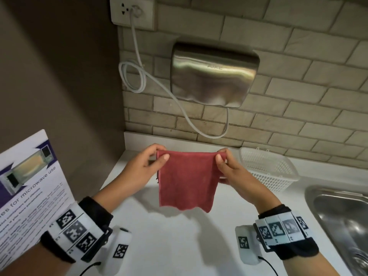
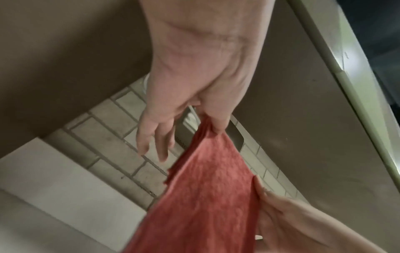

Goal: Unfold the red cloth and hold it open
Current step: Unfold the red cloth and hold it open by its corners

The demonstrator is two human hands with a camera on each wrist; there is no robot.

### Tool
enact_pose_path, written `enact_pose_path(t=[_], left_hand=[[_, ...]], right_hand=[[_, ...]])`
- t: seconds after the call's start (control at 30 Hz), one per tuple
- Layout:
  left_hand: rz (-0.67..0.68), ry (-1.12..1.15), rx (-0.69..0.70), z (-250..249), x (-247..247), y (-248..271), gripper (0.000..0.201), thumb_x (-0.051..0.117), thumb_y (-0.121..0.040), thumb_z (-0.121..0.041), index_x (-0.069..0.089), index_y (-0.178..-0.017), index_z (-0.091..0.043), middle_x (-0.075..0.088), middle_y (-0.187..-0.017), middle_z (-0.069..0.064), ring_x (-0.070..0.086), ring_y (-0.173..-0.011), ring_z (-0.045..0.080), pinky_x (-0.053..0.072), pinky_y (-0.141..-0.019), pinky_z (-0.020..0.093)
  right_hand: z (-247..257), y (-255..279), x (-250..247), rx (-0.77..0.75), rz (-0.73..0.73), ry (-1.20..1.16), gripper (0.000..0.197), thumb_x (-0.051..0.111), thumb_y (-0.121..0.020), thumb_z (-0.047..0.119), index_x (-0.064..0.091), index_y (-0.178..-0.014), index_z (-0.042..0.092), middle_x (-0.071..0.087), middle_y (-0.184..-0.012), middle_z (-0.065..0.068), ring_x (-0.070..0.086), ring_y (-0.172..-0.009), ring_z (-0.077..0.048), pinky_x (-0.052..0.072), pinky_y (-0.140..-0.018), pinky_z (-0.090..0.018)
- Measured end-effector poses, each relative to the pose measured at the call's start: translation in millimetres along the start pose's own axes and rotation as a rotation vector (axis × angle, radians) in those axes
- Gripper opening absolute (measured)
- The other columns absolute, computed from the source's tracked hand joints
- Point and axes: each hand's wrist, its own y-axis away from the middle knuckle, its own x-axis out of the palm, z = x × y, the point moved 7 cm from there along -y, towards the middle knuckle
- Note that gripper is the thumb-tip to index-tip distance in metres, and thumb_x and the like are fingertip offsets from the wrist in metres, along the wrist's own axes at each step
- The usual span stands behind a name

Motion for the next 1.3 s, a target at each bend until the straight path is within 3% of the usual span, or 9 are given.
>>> enact_pose_path(t=[0.1,0.2,0.33,0.47,0.6,0.77,0.87,1.03,1.3], left_hand=[[0.072,-0.082,-0.022,3,6,-1,0.025,0.043,-0.091,-0.059,0.047,-0.095,-0.035,0.052,-0.070,-0.006,0.054,-0.066,0.015,0.051,-0.071,0.040],[0.032,-0.115,-0.093,11,0,-1,0.004,0.040,-0.101,-0.035,0.040,-0.100,-0.031,0.049,-0.072,0.002,0.051,-0.062,0.016,0.048,-0.063,0.025],[-0.055,0.382,-0.411,28,-8,8,0.016,0.046,-0.101,-0.028,0.039,-0.115,-0.023,0.055,-0.061,-0.002,0.054,-0.046,0.010,0.050,-0.061,0.032],[-0.041,0.696,-0.496,26,-9,24,0.023,0.057,-0.094,-0.030,0.043,-0.111,-0.029,0.065,-0.079,0.000,0.064,-0.070,0.018,0.052,-0.069,0.037],[0.108,0.370,-0.378,29,-12,35,0.079,0.085,-0.070,-0.010,0.043,-0.129,-0.039,0.057,-0.120,0.002,0.069,-0.096,0.021,0.053,-0.092,0.037],[0.112,0.002,-0.139,19,-14,33,0.063,0.074,-0.068,0.012,0.066,-0.105,-0.038,0.061,-0.117,0.000,0.067,-0.090,0.014,0.054,-0.083,0.021],[-0.034,-0.282,-0.008,8,-23,31,0.052,0.067,-0.072,0.009,0.068,-0.093,-0.038,0.059,-0.099,-0.014,0.061,-0.077,0.005,0.041,-0.066,0.003],[-0.116,-0.249,0.041,4,-34,32,0.035,0.068,-0.079,-0.003,0.071,-0.094,-0.034,0.067,-0.075,-0.016,0.061,-0.074,-0.003,0.041,-0.059,0.005],[-0.227,-0.235,0.037,10,-53,32,0.004,0.065,-0.090,-0.019,0.062,-0.087,-0.020,0.052,-0.092,-0.002,0.056,-0.085,0.007,0.044,-0.077,0.017]], right_hand=[[8,-3,13,-0.012,-0.014,0.075,0.027,0.034,-0.101,0.045,0.039,-0.104,0.019,0.055,-0.096,-0.007,0.059,-0.089,-0.021,0.054,-0.088,-0.046],[11,-7,16,0.013,-0.112,0.122,0.017,0.038,-0.101,0.043,0.039,-0.097,0.028,0.052,-0.087,-0.005,0.052,-0.078,-0.019,0.051,-0.069,-0.040],[2,-4,18,0.163,-0.146,-0.159,0.031,0.050,-0.098,0.039,0.038,-0.124,0.027,0.058,-0.090,-0.011,0.060,-0.078,-0.022,0.054,-0.069,-0.037],[1,3,31,0.216,-0.031,-0.538,0.050,0.064,-0.087,0.035,0.045,-0.131,0.022,0.060,-0.097,-0.012,0.057,-0.083,-0.023,0.052,-0.074,-0.035],[9,8,40,0.144,0.054,-0.550,0.051,0.067,-0.080,0.002,0.056,-0.130,0.004,0.064,-0.111,-0.020,0.063,-0.099,-0.026,0.051,-0.091,-0.038],[9,11,47,0.104,0.045,-0.215,0.062,0.063,-0.076,-0.024,0.056,-0.131,0.004,0.065,-0.120,-0.016,0.066,-0.094,-0.021,0.050,-0.087,-0.036],[18,12,46,0.058,0.005,0.096,0.062,0.064,-0.079,-0.018,0.057,-0.132,0.015,0.064,-0.122,-0.002,0.060,-0.114,-0.021,0.051,-0.096,-0.031],[39,11,50,-0.157,-0.064,0.640,0.035,0.064,-0.090,0.010,0.065,-0.124,0.017,0.061,-0.112,0.008,0.050,-0.114,-0.023,0.044,-0.099,-0.036],[39,13,45,0.014,-0.119,0.482,0.020,0.057,-0.095,0.039,0.063,-0.084,0.023,0.051,-0.097,0.003,0.050,-0.095,-0.016,0.042,-0.082,-0.029]])
